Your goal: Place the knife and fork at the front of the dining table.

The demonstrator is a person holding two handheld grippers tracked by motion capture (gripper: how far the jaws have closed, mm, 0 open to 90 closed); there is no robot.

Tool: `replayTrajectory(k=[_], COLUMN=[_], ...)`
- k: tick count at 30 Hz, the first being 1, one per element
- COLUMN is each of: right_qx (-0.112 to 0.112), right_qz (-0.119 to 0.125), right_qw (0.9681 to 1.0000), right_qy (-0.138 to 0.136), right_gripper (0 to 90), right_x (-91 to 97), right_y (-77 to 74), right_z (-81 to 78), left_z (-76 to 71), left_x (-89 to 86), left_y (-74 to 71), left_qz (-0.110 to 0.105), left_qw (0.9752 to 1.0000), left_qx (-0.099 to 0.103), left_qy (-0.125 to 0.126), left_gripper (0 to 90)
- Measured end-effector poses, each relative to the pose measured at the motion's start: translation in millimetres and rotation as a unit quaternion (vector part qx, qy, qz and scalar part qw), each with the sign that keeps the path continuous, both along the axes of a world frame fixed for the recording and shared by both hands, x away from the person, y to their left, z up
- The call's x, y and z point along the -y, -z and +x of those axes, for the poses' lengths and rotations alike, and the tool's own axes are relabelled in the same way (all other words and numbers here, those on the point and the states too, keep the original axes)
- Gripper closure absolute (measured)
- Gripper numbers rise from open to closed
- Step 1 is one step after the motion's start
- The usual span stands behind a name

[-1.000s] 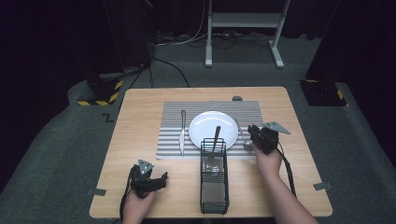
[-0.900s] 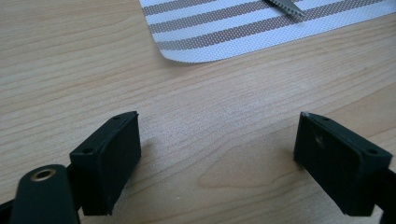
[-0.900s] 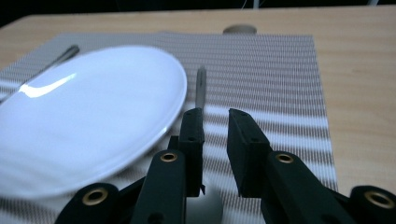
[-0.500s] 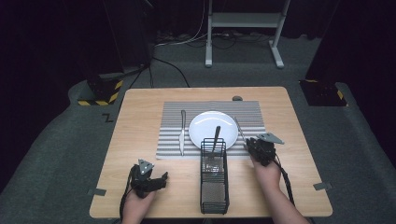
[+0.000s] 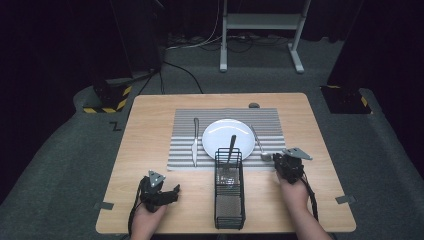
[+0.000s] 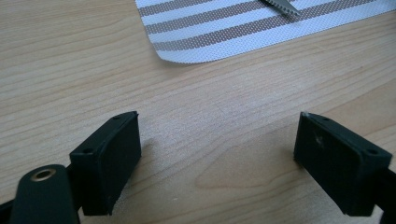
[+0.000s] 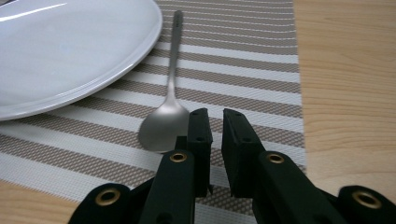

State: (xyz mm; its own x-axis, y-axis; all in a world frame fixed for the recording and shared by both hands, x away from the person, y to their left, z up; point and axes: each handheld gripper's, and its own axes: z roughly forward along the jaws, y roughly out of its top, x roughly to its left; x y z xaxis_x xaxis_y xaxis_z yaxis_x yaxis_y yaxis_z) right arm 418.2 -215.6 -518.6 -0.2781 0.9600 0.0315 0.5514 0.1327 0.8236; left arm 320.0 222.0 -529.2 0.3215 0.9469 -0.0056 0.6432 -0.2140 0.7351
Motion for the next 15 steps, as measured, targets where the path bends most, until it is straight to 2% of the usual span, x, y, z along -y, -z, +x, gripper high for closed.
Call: replayTrajectory(k=[7, 12, 15], right_qx=[-0.001, -0.005, 0.001], right_qz=[0.000, 0.008, 0.015], right_qw=[0.9998, 0.9995, 0.9994], right_qy=[-0.018, -0.031, -0.032], right_gripper=[81.5, 81.0, 78.8], right_x=[-12.8, -19.9, -20.6], right_y=[2.5, 2.6, 0.9], right_z=[-11.3, -16.3, -16.5], left_z=[0.1, 0.1, 0.0], left_x=[0.0, 0.1, 0.1], left_y=[0.0, 0.0, 0.0], left_qz=[0.000, 0.000, 0.000], left_qw=[1.0000, 1.0000, 1.0000], left_qx=[0.000, 0.000, 0.000], left_qy=[0.000, 0.000, 0.000], left_gripper=[14.7, 14.7, 14.7])
